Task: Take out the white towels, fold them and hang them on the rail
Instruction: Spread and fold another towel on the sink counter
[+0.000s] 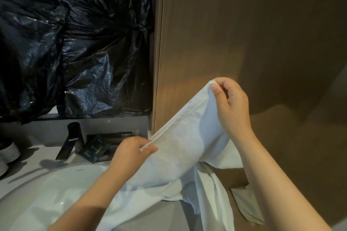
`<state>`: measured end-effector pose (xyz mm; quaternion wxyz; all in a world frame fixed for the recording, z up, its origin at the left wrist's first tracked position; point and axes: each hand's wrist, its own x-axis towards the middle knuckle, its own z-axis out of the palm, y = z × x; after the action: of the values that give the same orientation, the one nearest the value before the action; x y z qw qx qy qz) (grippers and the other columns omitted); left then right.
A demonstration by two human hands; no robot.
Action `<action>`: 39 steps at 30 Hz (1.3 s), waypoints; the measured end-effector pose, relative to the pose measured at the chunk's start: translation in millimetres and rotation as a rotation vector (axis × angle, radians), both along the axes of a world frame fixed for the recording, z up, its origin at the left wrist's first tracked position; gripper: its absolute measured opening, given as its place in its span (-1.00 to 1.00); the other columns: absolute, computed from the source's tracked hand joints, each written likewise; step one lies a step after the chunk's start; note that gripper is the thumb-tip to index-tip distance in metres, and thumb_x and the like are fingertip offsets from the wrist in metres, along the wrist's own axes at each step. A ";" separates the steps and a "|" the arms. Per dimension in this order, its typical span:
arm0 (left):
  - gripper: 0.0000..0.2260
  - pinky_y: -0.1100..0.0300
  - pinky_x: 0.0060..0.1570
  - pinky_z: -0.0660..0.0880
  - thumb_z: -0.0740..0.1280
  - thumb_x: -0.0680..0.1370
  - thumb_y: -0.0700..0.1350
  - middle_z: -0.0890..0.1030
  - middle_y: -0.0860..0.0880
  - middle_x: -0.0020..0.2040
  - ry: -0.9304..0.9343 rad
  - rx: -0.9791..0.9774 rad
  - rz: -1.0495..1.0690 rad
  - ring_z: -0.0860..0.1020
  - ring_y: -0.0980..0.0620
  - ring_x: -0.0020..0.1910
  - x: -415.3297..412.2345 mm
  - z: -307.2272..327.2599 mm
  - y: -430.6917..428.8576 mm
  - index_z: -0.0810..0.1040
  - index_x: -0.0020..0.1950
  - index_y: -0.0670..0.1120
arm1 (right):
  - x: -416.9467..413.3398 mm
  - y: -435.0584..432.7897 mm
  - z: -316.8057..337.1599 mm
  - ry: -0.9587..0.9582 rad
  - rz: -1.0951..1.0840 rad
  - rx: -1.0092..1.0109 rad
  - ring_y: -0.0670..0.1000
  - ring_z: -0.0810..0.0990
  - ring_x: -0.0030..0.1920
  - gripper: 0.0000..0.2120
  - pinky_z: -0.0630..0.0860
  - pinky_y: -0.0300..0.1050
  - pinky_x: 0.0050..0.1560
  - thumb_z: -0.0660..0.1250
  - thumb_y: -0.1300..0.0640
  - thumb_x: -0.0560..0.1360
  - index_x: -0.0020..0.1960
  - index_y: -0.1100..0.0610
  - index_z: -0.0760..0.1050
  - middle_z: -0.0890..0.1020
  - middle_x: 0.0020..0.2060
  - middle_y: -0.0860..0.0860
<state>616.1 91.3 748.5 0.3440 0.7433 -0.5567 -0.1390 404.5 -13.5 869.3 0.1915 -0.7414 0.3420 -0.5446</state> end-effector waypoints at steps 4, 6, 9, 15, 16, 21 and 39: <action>-0.89 0.21 -0.19 0.46 0.43 0.50 -0.01 0.64 0.14 -0.22 0.079 -0.069 -0.034 0.56 0.20 -0.22 6.8 -17.0 9.0 0.67 -0.23 0.09 | -12.8 -6.5 -22.9 0.024 -0.003 0.090 -0.26 0.53 -0.02 -0.92 0.41 -0.53 -0.07 0.23 0.08 0.63 0.03 -0.01 0.51 0.58 -0.07 -0.15; -0.93 0.20 -0.08 0.52 0.46 0.48 -0.02 0.67 0.14 -0.14 0.075 -0.065 -0.024 0.59 0.19 -0.15 8.5 -22.3 11.4 0.73 -0.10 0.03 | -18.3 -8.0 -35.8 0.029 -0.016 0.119 -0.30 0.52 -0.05 -0.92 0.39 -0.54 -0.09 0.24 0.09 0.63 0.02 0.00 0.51 0.58 -0.09 -0.17; -0.92 0.27 -0.10 0.52 0.49 0.45 -0.02 0.68 0.18 -0.15 0.068 -0.045 -0.024 0.61 0.22 -0.16 7.7 -28.6 11.1 0.74 -0.09 0.04 | -23.1 -10.1 -48.7 0.024 -0.039 0.166 -0.28 0.52 -0.03 -0.92 0.39 -0.53 -0.07 0.24 0.08 0.63 0.02 -0.02 0.51 0.58 -0.09 -0.19; -0.93 0.56 -0.30 0.39 0.54 0.40 -0.07 0.59 0.37 -0.36 0.126 -0.023 -0.024 0.57 0.38 -0.22 4.2 -33.5 9.4 0.73 -0.16 0.09 | -28.4 -9.6 -55.5 0.017 -0.063 0.187 -0.27 0.52 -0.01 -0.90 0.41 -0.54 -0.08 0.23 0.07 0.63 0.04 0.00 0.52 0.58 -0.07 -0.17; -0.91 0.55 -0.30 0.39 0.54 0.41 -0.09 0.60 0.36 -0.34 0.141 -0.017 -0.034 0.57 0.37 -0.23 3.6 -34.5 9.9 0.72 -0.16 0.11 | -28.8 -9.3 -56.3 0.019 -0.067 0.188 -0.24 0.53 -0.01 -0.90 0.41 -0.51 -0.07 0.23 0.06 0.63 0.04 0.00 0.52 0.59 -0.07 -0.16; -0.86 0.43 -0.17 0.42 0.46 0.49 -0.17 0.62 0.20 -0.22 0.196 0.033 -0.217 0.56 0.28 -0.20 0.5 -41.6 14.5 0.72 -0.08 0.08 | -29.8 -8.2 -63.6 0.036 -0.085 0.212 -0.18 0.54 0.00 -0.91 0.40 -0.46 -0.05 0.22 0.05 0.63 0.06 -0.03 0.51 0.59 -0.03 -0.12; -0.62 0.25 0.20 0.38 0.37 0.53 0.10 0.49 0.07 0.32 -0.056 0.083 -0.044 0.49 0.06 0.24 17.3 -51.5 17.9 0.56 0.31 -0.02 | -30.8 -14.3 -52.6 0.022 -0.079 0.172 -0.24 0.53 -0.03 -0.90 0.38 -0.57 -0.11 0.24 0.07 0.62 0.04 0.01 0.53 0.58 -0.08 -0.17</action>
<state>633.5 109.2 697.0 0.2938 0.7481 -0.5762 -0.1487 373.8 -27.8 816.7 0.2292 -0.7139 0.4187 -0.5123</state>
